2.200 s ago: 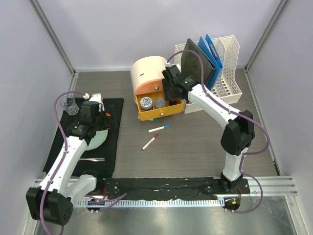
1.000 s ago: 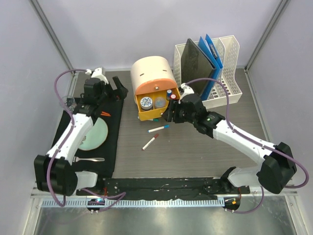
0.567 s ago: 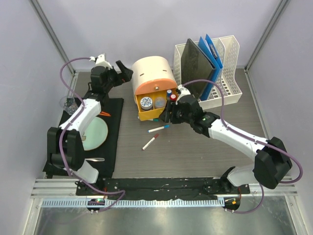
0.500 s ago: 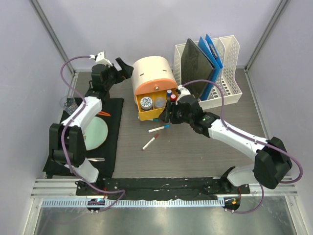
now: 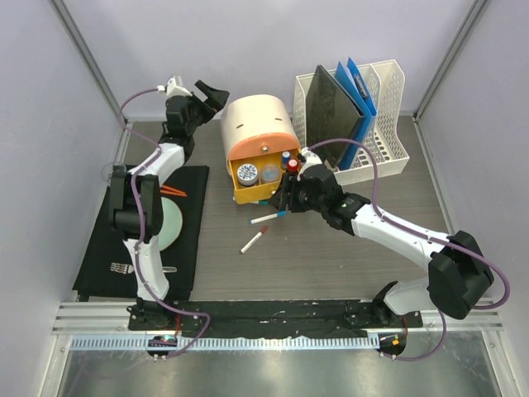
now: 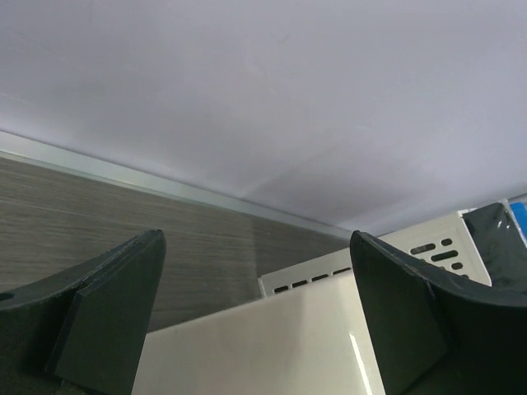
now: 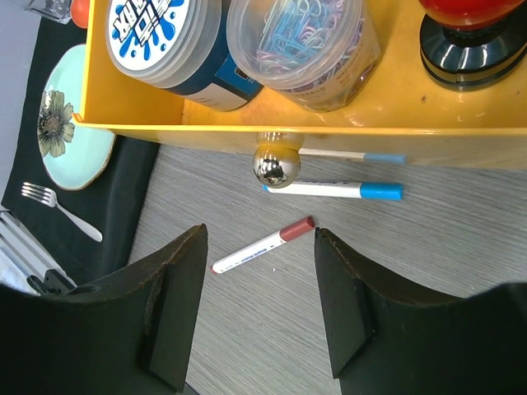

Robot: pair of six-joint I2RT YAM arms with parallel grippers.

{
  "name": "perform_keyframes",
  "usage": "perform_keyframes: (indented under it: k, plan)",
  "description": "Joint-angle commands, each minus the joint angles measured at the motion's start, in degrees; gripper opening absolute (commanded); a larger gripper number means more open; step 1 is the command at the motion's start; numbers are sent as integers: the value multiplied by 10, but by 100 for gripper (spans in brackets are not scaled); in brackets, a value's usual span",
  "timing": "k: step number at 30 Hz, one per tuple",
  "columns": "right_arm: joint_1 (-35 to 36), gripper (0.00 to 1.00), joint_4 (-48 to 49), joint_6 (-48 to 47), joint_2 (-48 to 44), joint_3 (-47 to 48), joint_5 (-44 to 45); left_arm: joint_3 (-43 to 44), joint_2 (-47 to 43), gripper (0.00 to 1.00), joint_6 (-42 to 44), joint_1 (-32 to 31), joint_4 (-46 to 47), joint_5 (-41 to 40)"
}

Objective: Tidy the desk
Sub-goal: Close the drawer in the storage box.

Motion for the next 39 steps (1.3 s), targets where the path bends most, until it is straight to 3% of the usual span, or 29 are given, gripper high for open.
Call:
perform_keyframes:
  k: [1, 20, 39]
  plan:
    - [3, 60, 31, 0, 0, 5, 1, 55, 37, 100, -80, 22, 66, 49]
    - [3, 60, 61, -4, 31, 16, 13, 136, 130, 100, -94, 43, 9, 215]
    - [3, 59, 86, -1, 24, 0, 68, 153, 164, 100, -140, 55, 30, 281]
